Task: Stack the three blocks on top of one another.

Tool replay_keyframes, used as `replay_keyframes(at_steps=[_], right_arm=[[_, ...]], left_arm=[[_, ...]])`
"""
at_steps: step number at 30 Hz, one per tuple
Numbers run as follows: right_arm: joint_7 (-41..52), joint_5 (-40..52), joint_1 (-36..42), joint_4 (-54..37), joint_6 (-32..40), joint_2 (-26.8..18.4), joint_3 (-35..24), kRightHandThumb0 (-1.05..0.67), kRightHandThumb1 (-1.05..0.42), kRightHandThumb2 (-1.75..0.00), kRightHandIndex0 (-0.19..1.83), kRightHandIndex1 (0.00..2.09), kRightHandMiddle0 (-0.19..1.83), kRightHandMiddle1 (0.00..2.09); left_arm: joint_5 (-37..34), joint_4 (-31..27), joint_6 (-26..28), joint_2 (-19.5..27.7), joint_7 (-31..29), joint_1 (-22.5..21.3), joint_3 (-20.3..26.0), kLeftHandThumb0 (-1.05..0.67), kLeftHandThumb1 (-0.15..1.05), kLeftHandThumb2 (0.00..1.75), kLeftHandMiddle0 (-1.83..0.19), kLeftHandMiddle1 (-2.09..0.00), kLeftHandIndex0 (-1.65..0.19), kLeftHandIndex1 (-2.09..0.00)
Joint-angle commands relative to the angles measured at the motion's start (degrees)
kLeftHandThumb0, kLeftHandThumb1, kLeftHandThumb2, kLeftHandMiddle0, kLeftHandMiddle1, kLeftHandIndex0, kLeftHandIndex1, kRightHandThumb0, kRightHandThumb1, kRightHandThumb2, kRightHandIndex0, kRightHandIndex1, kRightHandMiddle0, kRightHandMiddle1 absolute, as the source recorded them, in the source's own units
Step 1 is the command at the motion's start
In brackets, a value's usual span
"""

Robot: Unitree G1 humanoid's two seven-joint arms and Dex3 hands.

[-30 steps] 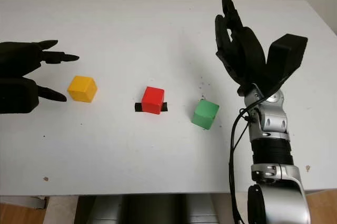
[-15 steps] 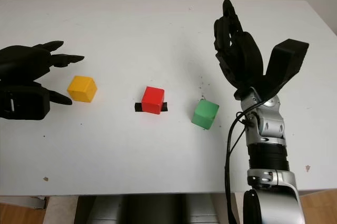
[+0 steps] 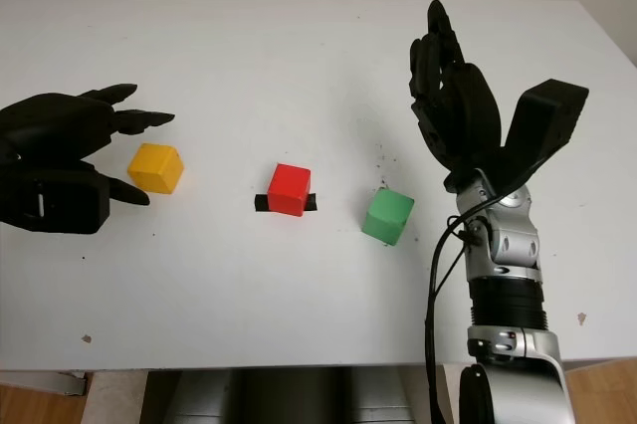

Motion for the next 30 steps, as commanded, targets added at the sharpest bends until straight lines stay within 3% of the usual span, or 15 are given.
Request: replay_keyframes(at_steps=[1, 9, 14, 22, 27, 30], right_arm=[[-0.26, 0.06, 0.37, -1.72, 0.24, 0.18, -0.3, -0.76, -1.05, -0.66, -0.19, 0.0, -0.19, 0.0], [0.26, 0.58, 0.4, -2.51, 0.77, 0.37, -0.26, -0.77, -1.05, -0.65, -0.19, 0.0, -0.19, 0.0], [-0.11, -0.08, 0.37, -2.71, 0.43, 0.55, 0.01, -0.77, -1.05, -0.65, -0.19, 0.0, -0.19, 0.0], [0.34, 0.21, 0.27, -2.63, 0.38, 0.73, -0.04, -0.77, -1.05, -0.65, -0.19, 0.0, -0.19, 0.0], [0.15, -0.12, 0.38, -3.13, 0.61, 0.73, 0.18, -0.77, -1.05, -0.65, -0.19, 0.0, -0.19, 0.0], [0.2, -0.17, 0.31, -3.06, 0.32, 0.77, 0.2, -0.77, -1.05, -0.65, -0.19, 0.0, -0.19, 0.0]], left_arm=[[0.39, 0.57, -0.81, -0.16, 0.92, -0.65, -0.47, -0.75, 0.97, 0.05, 0.06, -0.07, -0.32, -0.1], [2.7, 2.28, -2.51, -0.1, 3.03, -0.95, -1.39, -0.72, 0.96, 0.05, 0.02, -0.07, -0.42, -0.14], [3.32, 3.86, -5.37, -0.3, 7.83, -0.48, -1.21, -0.65, 0.97, 0.06, -0.05, -0.08, -0.52, -0.2], [4.09, 5.16, -7.19, -0.45, 10.38, -0.55, -1.39, -0.63, 0.99, 0.06, -0.08, -0.07, -0.53, -0.27], [4.07, 5.7, -8.09, -0.8, 11.42, -0.53, -1.44, -0.53, 1.04, 0.07, -0.12, -0.06, -0.35, -0.73], [4.33, 5.95, -8.38, -0.82, 11.71, -0.6, -1.57, -0.51, 1.05, 0.08, -0.12, -0.06, -0.32, -0.8]])
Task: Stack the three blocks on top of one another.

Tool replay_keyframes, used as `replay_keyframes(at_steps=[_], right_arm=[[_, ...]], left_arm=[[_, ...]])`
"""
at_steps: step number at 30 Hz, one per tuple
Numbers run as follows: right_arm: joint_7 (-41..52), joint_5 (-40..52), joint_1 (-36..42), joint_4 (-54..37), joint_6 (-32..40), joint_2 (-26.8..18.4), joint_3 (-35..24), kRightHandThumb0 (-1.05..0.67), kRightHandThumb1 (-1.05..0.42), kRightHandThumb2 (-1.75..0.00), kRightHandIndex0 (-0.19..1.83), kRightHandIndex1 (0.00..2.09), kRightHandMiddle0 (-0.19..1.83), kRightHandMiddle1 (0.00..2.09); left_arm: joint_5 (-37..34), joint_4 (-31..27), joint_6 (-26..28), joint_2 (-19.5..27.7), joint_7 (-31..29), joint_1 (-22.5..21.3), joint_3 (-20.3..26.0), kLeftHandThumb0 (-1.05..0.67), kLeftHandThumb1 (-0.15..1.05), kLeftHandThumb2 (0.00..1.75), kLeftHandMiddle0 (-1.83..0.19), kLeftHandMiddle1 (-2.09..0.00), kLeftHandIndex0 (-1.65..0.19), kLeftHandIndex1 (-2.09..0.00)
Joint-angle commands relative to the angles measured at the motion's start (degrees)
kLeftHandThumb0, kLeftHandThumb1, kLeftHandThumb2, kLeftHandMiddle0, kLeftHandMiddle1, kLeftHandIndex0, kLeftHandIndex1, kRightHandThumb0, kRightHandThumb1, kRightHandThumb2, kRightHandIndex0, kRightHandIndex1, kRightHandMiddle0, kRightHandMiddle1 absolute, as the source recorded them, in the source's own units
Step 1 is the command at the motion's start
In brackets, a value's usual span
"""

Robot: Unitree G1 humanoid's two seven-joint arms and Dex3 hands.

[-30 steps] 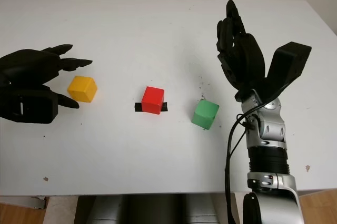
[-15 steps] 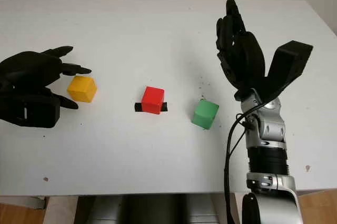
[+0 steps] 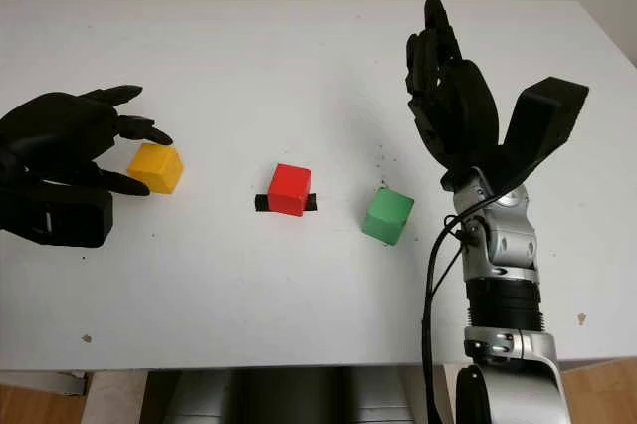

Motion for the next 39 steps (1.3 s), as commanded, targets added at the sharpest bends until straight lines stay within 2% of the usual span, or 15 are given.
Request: replay_keyframes(at_steps=[1, 7, 11, 15, 21, 24, 27, 32, 39], right_arm=[[0.06, -0.1, 0.24, -1.44, -0.15, 0.05, 0.02, -0.77, -1.05, -0.65, -0.19, 0.0, -0.19, 0.0], [0.61, -0.1, 0.09, -1.1, -0.37, -0.23, -0.07, -0.77, -1.05, -0.64, -0.19, 0.0, -0.19, 0.0], [0.41, -0.08, -0.03, -1.07, -0.18, -0.09, -0.18, -0.77, -1.05, -0.63, -0.19, 0.0, -0.19, 0.0], [0.37, 0.12, 0.0, -1.29, 0.09, -0.03, -0.25, -0.77, -1.05, -0.64, -0.19, 0.0, -0.19, 0.0], [0.06, 0.23, 0.08, -1.52, 0.6, 0.16, -0.19, -0.77, -1.05, -0.63, -0.19, 0.0, -0.19, 0.0], [0.39, 0.69, 0.1, -1.0, 0.3, 0.45, -0.38, -0.75, -1.05, -0.63, -0.19, 0.0, -0.19, 0.0], [0.74, 0.92, 0.18, -0.81, 0.3, 0.53, -0.44, -0.74, -1.05, -0.64, -0.19, 0.0, -0.19, 0.0], [0.89, 0.85, 0.25, -0.4, 0.03, 0.74, -0.49, -0.76, -1.05, -0.61, -0.19, 0.0, -0.19, 0.0], [0.06, 0.61, 0.2, -0.73, 0.3, 1.16, -0.49, -0.76, -1.05, -0.57, -0.19, 0.0, -0.19, 0.0]], left_arm=[[0.23, 0.07, -0.09, -0.22, 0.48, -0.56, -0.33, -0.51, 1.05, 0.08, -0.12, -0.06, -0.31, -0.8], [1.73, -0.09, 1.16, -0.37, 0.01, -0.68, -0.95, -0.53, 1.01, 0.06, -0.12, -0.05, -0.31, -0.76], [1.44, 0.97, -0.31, -0.42, 0.99, -0.81, -1.09, -0.51, 1.02, 0.06, -0.13, -0.06, -0.35, -0.76], [0.98, 1.4, -1.18, -0.26, 0.24, -1.1, -1.17, -0.46, 1.04, 0.06, -0.16, -0.06, -0.26, -1.15], [2.1, 1.65, -2.88, 0.46, 1.1, -1.17, -1.31, -0.41, 1.05, 0.06, -0.22, -0.06, -0.23, -1.43], [1.51, 1.64, -3.59, 0.32, 1.61, -0.99, -0.72, -0.37, 1.04, 0.05, -0.24, -0.06, -0.23, -1.51], [-1.45, 1.38, -3.94, -0.34, 1.06, -0.73, 0.34, -0.36, 1.03, 0.05, -0.25, -0.06, -0.22, -1.52], [-9.74, 0.34, -3.64, -0.89, -3.22, -0.76, 2.05, -0.4, 1.05, 0.08, -0.22, -0.05, -0.19, -1.55], [-15.84, -2.8, -2.0, 0.16, -10.85, -2.87, 3.13, -0.41, 1.05, 0.07, -0.2, -0.05, -0.18, -1.54]])
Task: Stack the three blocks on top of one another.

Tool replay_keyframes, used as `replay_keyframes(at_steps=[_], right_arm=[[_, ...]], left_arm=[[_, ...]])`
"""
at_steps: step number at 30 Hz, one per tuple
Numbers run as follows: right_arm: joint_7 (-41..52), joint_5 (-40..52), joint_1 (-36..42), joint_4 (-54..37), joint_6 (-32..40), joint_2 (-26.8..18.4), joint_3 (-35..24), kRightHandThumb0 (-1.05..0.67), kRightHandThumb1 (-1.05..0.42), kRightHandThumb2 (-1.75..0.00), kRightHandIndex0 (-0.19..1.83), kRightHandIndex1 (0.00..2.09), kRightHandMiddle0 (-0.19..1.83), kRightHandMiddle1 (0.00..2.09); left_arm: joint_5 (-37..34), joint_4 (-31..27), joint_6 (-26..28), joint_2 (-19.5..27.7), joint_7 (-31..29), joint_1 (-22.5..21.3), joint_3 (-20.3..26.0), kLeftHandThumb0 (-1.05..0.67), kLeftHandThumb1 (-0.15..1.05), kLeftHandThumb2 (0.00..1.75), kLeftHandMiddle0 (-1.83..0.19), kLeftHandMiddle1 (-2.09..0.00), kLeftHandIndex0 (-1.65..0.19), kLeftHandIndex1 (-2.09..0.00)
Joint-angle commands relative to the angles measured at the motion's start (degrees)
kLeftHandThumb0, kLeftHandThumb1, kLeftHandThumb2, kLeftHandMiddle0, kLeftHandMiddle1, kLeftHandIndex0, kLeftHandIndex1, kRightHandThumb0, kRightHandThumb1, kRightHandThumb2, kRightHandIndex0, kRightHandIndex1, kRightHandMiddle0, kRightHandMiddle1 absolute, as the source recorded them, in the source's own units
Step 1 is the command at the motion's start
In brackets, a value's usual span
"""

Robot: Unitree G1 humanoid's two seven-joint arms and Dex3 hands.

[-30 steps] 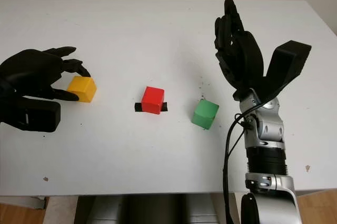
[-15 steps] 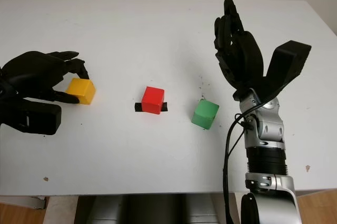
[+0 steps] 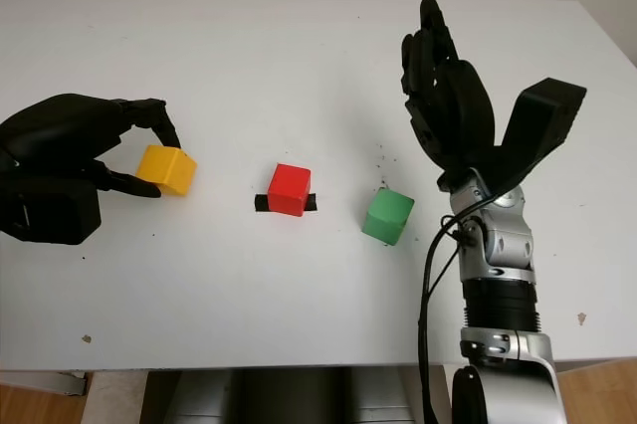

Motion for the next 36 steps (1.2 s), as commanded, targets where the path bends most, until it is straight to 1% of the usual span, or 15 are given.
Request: replay_keyframes(at_steps=[1, 3, 6, 8, 10, 11, 14, 16, 18, 21, 24, 27, 31, 36], right_arm=[[-0.25, 0.18, 0.25, -0.85, 0.05, 0.21, -0.29, -0.76, -1.05, -0.56, -0.19, 0.0, -0.19, 0.0], [-0.56, 0.3, 0.35, -1.15, 0.31, 0.39, -0.31, -0.76, -1.05, -0.54, -0.19, 0.0, -0.19, 0.0], [-0.99, 0.07, 0.5, -1.43, 0.41, 0.56, -0.19, -0.75, -1.05, -0.55, -0.19, 0.0, -0.19, 0.0], [-1.37, 0.07, 0.6, -1.65, 0.55, 0.78, -0.1, -0.74, -1.05, -0.55, -0.19, 0.0, -0.19, 0.0], [-1.75, 0.05, 0.72, -1.96, 0.9, 0.9, 0.06, -0.74, -1.05, -0.55, -0.19, 0.0, -0.19, 0.0], [-1.91, -0.01, 0.77, -2.11, 1.08, 0.92, 0.14, -0.74, -1.05, -0.54, -0.19, 0.0, -0.19, 0.0], [-2.04, -0.17, 1.0, -2.64, 1.43, 1.01, 0.51, -0.74, -1.05, -0.55, -0.19, 0.0, -0.19, 0.0], [-2.19, -0.38, 1.13, -2.87, 1.41, 1.2, 0.68, -0.73, -1.05, -0.55, -0.19, 0.0, -0.19, 0.0], [-2.46, -0.45, 1.21, -3.11, 1.49, 1.48, 0.73, -0.73, -1.05, -0.55, -0.19, 0.0, -0.19, 0.0], [-2.72, -0.15, 1.43, -3.36, 1.83, 1.99, 0.68, -0.73, -1.05, -0.54, -0.19, 0.0, -0.19, 0.0], [-2.79, 0.12, 1.7, -3.58, 2.1, 2.37, 0.65, -0.72, -1.05, -0.55, -0.19, 0.0, -0.19, 0.0], [-3.11, 0.18, 1.83, -3.45, 1.97, 2.9, 0.61, -0.72, -1.05, -0.54, -0.19, 0.0, -0.19, 0.0], [-3.14, -0.13, 1.79, -2.95, 1.21, 3.25, 0.68, -0.74, -1.05, -0.54, -0.19, 0.0, -0.19, 0.0], [-2.59, -0.35, 1.59, -2.01, -0.01, 3.52, 0.87, -0.74, -1.05, -0.55, -0.19, 0.0, -0.19, 0.0]], left_arm=[[-2.47, -1.48, 0.09, 0.71, -2.48, -2.95, 1.3, -0.4, 1.05, 0.07, -0.19, -0.04, -0.19, -1.53], [-4.34, -1.52, 0.08, 0.58, -4.7, -4.31, 1.29, -0.4, 1.04, 0.06, -0.19, -0.05, -0.2, -1.54], [-7.37, -2.04, 1.51, 0.1, -8.55, -6.65, 1.2, -0.4, 1.05, 0.07, -0.19, -0.05, -0.2, -1.58], [-9.69, -2.75, 3.91, -0.53, -11.35, -8.38, 1.15, -0.43, 1.05, 0.08, -0.18, -0.05, -0.19, -1.63], [-10.59, -4.68, 7.92, -1.2, -14.06, -10.71, 0.44, -0.45, 1.04, 0.08, -0.19, -0.05, -0.21, -1.67], [-10.64, -5.39, 9.3, -1.41, -14.83, -11.37, 0.26, -0.45, 1.04, 0.07, -0.19, -0.05, -0.22, -1.69], [-9.4, -8.78, 15.85, -2.46, -17.79, -14.57, -1.15, -0.44, 1.02, 0.06, -0.21, -0.06, -0.26, -1.74], [-8.62, -9.94, 17.7, -2.9, -19.3, -16.34, -2.12, -0.44, 1.02, 0.06, -0.22, -0.06, -0.26, -1.75], [-8.27, -9.92, 17.87, -3.63, -20.2, -17.92, -3.0, -0.44, 1.02, 0.06, -0.23, -0.07, -0.26, -1.76], [-7.47, -9.44, 21.45, -6.21, -21.86, -21.49, -4.9, -0.44, 1.01, 0.05, -0.23, -0.06, -0.26, -1.76], [-6.49, -9.43, 23.34, -7.86, -22.56, -23.52, -6.12, -0.44, 0.99, 0.05, -0.24, -0.07, -0.26, -1.74], [-6.74, -9.62, 24.87, -9.62, -23.28, -24.87, -6.7, -0.43, 0.99, 0.05, -0.27, -0.08, -0.26, -1.73], [-6.14, -9.44, 25.58, -11.51, -23.63, -26.08, -7.88, -0.43, 1.0, 0.06, -0.27, -0.07, -0.28, -1.69], [-3.75, -9.51, 28.04, -14.64, -21.77, -26.3, -9.37, -0.41, 1.0, 0.05, -0.26, -0.06, -0.28, -1.8]])
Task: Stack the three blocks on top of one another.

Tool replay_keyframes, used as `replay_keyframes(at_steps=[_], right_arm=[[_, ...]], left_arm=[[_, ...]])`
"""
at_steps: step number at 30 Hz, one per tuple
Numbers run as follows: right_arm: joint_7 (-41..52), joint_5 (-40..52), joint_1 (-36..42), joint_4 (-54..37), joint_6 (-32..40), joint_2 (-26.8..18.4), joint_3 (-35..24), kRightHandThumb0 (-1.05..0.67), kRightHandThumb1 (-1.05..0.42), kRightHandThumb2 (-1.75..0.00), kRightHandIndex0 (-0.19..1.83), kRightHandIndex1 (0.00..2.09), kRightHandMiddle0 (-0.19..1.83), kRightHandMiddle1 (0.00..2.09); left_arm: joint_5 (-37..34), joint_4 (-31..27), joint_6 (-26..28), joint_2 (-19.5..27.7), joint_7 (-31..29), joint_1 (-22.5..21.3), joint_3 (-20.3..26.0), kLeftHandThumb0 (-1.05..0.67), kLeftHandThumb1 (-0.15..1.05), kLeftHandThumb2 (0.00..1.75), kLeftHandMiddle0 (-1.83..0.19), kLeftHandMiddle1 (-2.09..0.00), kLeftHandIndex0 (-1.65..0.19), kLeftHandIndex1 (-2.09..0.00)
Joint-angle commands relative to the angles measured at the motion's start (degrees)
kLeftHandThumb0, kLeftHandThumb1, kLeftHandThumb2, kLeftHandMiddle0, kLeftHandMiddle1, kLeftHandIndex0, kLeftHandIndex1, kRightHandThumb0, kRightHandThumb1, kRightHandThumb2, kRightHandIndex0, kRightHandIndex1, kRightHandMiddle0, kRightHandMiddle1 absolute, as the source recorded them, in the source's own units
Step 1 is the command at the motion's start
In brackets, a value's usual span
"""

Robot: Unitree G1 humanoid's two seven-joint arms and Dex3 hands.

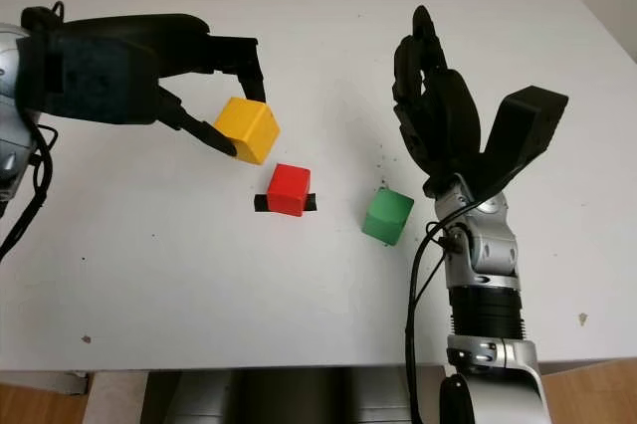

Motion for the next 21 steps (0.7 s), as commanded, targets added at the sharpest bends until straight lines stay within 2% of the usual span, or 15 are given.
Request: replay_keyframes(at_steps=[1, 8, 21], right_arm=[[0.41, -0.19, 0.22, 0.43, -1.25, 0.36, 0.09, -0.74, -1.05, -0.55, -0.19, 0.0, -0.19, 0.0], [0.17, -0.97, 0.18, 1.06, -2.81, 0.47, 0.33, -0.73, -1.05, -0.56, -0.19, 0.0, -0.19, 0.0], [-0.25, -0.93, 0.27, 1.22, -3.57, 0.81, 0.03, -0.74, -1.05, -0.55, -0.19, 0.0, -0.19, 0.0]], left_arm=[[0.89, -0.08, 1.06, -1.32, 0.99, -1.29, -0.57, -0.41, 1.0, 0.05, -0.27, -0.06, -0.28, -1.8], [2.54, 2.62, 2.29, -3.74, 1.66, -1.97, -1.85, -0.4, 1.0, 0.05, -0.27, -0.06, -0.3, -1.83], [2.36, 2.94, 5.87, -7.32, 5.26, -0.04, -1.9, -0.36, 0.98, 0.05, -0.34, -0.09, -0.27, -1.94]])
